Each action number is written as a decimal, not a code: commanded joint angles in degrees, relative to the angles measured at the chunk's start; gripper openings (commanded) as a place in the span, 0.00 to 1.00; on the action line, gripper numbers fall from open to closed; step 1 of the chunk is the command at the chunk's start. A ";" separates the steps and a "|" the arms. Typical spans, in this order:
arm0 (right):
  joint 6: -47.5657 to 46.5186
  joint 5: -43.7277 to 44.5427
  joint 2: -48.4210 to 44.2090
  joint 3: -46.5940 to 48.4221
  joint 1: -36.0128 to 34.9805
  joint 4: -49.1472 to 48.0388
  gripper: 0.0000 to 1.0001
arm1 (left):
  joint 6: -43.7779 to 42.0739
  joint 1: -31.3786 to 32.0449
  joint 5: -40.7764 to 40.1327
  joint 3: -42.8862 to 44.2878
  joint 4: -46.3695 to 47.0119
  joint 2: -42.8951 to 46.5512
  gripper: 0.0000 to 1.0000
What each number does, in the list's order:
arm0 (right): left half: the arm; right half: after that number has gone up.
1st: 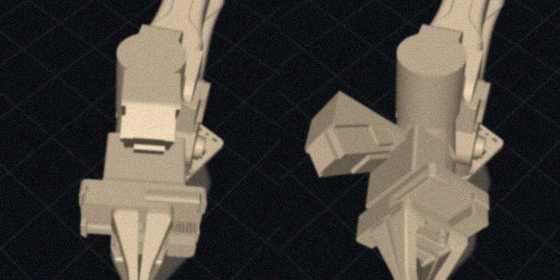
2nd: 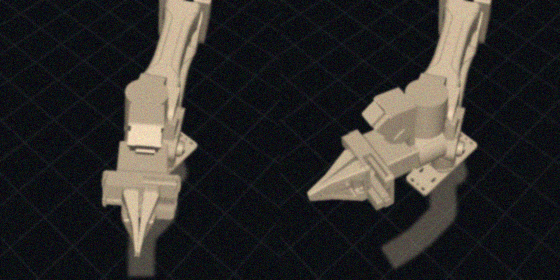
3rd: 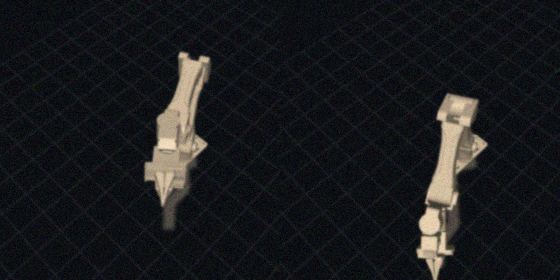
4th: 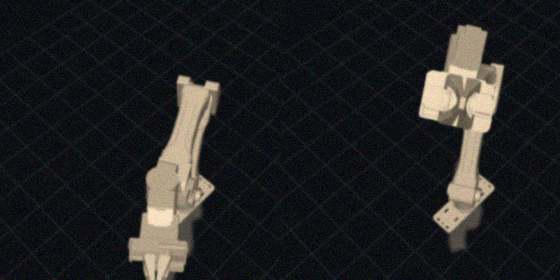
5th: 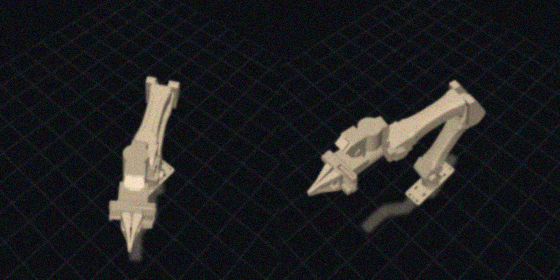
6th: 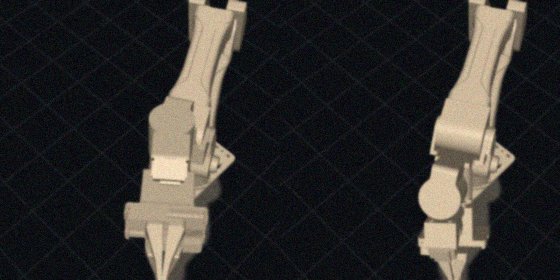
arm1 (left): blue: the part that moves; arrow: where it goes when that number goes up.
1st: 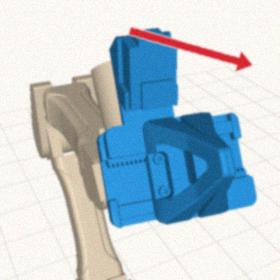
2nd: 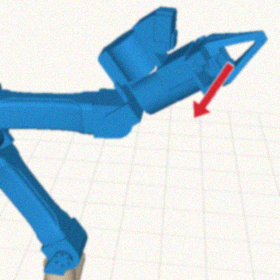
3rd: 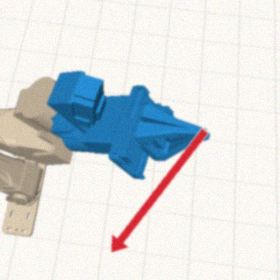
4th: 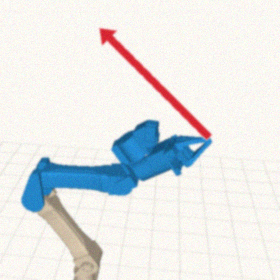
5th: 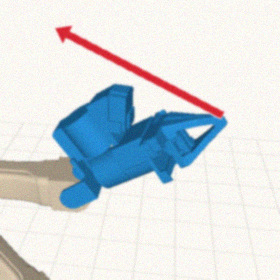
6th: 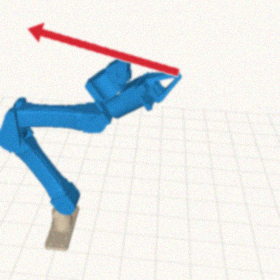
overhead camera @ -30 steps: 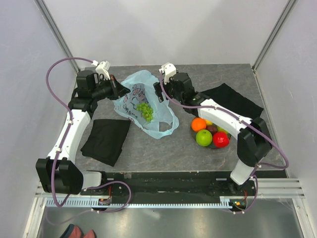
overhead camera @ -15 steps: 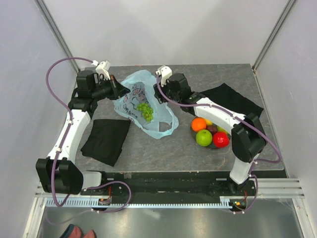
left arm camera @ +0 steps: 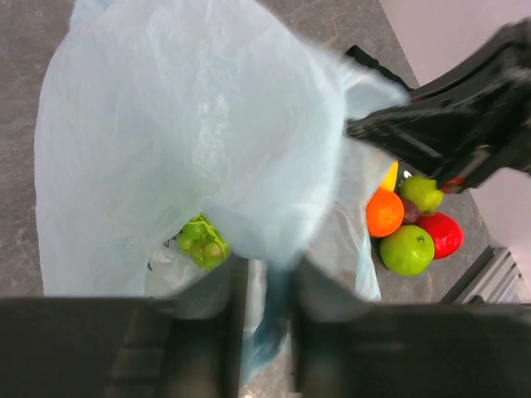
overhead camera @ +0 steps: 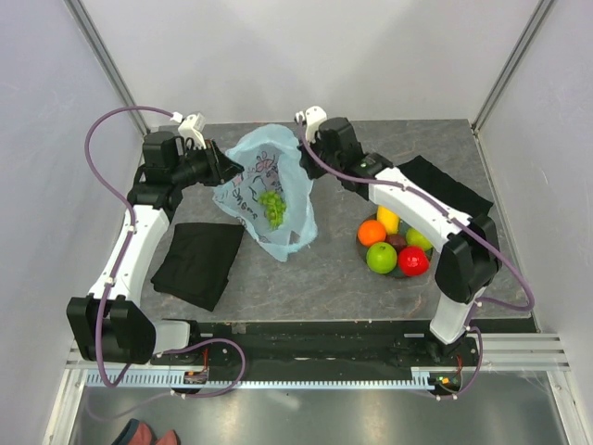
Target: Place the fruits into the plastic bag
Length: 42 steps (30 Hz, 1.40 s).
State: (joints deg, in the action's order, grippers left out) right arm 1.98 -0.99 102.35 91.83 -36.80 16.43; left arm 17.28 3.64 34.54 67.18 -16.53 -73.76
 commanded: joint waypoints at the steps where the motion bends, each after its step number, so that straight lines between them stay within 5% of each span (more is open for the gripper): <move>1: 2.68 4.07 -2.06 11.84 0.58 11.22 0.00 | -2.34 0.23 -1.94 0.85 2.74 2.74 0.45; 6: 4.61 1.27 0.04 16.89 2.16 18.11 0.00 | -2.86 0.23 -2.90 0.32 3.52 3.79 0.78; 14: 6.46 -1.03 1.72 14.25 4.89 19.79 0.00 | -5.67 0.14 -7.90 -4.50 8.35 10.55 0.98; 24: 6.90 -4.18 -1.53 11.63 5.95 19.00 0.00 | 1.52 -3.55 -34.26 -17.50 9.24 22.16 0.99; 29: 7.34 -5.77 -3.03 10.12 5.95 17.76 0.00 | 4.34 -7.50 -44.54 -32.00 19.14 27.08 0.99; 36: 7.43 -7.09 -4.17 9.77 5.86 17.59 0.00 | -1.01 -8.03 -45.98 -47.03 40.24 25.60 0.99; 42: 7.60 -7.18 -4.96 9.86 5.95 17.59 0.00 | -6.01 -8.03 -42.82 -55.81 60.71 15.86 0.99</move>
State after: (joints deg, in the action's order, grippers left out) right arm 8.84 -7.27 100.60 101.62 -31.00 35.66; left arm 17.04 -4.12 -8.71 16.29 23.97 -52.80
